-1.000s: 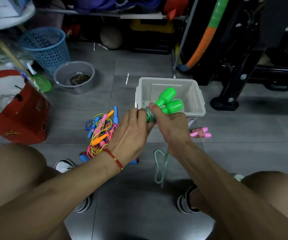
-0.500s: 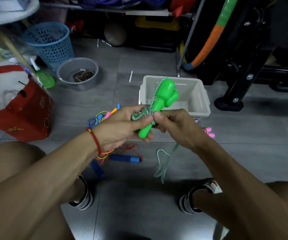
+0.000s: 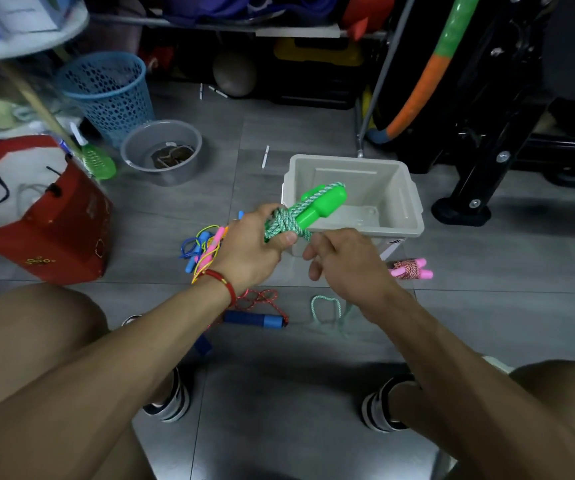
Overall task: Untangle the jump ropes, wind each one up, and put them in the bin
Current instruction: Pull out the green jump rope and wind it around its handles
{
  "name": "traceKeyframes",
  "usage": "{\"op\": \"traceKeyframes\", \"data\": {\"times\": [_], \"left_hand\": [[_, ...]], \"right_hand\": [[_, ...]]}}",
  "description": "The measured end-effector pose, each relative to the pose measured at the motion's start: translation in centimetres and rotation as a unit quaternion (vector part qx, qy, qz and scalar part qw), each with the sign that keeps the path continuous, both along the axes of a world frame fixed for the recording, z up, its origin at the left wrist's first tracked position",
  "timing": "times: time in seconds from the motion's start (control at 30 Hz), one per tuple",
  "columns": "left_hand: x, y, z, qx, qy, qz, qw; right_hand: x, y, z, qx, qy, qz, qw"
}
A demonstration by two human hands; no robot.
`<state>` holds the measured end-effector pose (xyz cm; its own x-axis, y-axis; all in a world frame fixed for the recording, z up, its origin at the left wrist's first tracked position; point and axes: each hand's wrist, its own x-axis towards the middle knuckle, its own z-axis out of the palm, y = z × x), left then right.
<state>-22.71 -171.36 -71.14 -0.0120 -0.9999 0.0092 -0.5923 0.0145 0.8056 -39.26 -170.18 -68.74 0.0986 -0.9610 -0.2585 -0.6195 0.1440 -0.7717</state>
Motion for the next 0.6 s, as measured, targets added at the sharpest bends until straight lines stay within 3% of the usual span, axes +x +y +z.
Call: {"op": "traceKeyframes", "data": {"times": [0.13,0.27,0.37,0.43,0.5,0.6], "left_hand": [[-1.1,0.8,-0.4,-0.114,-0.083,-0.004,0.990],[-1.4,1.3,-1.3,-0.214,-0.238,-0.017,0.947],[-1.6,1.5,-1.3,-0.288,-0.268,-0.018,0.919],[-1.8,1.9,-1.4,-0.291,-0.230,-0.037,0.928],[-1.8,2.2,-1.1,-0.237,-0.152,-0.066,0.957],[-1.5,2.8,0.1,-0.110,0.107,-0.085,0.984]], "right_hand": [[0.6,0.6,0.4,0.045,-0.102,-0.061,0.992],[1.3,0.4,1.0,0.032,-0.124,-0.110,0.986],[1.5,0.5,1.2,0.000,-0.112,-0.127,0.986],[1.3,0.5,1.1,-0.050,-0.064,-0.132,0.988],[0.8,0.1,0.8,-0.063,-0.064,-0.147,0.985],[-0.3,-0.7,0.5,-0.049,-0.146,-0.136,0.979]]}}
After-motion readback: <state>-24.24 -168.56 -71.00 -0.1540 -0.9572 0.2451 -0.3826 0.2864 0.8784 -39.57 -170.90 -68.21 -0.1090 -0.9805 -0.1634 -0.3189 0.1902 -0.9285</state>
